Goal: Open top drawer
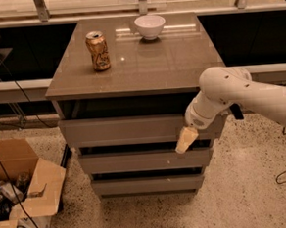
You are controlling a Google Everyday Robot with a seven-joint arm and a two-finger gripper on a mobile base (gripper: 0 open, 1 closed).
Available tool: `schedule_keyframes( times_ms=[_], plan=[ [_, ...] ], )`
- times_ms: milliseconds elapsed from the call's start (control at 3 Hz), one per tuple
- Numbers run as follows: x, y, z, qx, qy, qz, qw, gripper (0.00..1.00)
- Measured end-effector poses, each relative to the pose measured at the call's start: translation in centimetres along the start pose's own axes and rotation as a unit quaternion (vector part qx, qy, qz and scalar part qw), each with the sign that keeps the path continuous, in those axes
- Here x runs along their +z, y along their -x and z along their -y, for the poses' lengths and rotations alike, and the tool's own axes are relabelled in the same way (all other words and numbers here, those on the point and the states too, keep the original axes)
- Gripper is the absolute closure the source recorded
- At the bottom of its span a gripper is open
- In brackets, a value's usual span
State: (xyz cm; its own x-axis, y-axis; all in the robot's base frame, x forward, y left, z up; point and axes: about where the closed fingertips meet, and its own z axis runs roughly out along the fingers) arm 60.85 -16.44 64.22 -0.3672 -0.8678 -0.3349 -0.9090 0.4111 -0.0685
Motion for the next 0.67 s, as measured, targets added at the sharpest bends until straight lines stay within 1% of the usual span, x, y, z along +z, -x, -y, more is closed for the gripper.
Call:
schedule_keyframes(
  times_ms=[333, 667],
  plan=[
    [0.17, -1.10, -1.21, -0.003, 0.021, -0.015, 0.9997, 0.39],
    [-0.51, -0.87, -1.16, -0.003, 0.021, -0.015, 0.9997, 0.63]
  ],
)
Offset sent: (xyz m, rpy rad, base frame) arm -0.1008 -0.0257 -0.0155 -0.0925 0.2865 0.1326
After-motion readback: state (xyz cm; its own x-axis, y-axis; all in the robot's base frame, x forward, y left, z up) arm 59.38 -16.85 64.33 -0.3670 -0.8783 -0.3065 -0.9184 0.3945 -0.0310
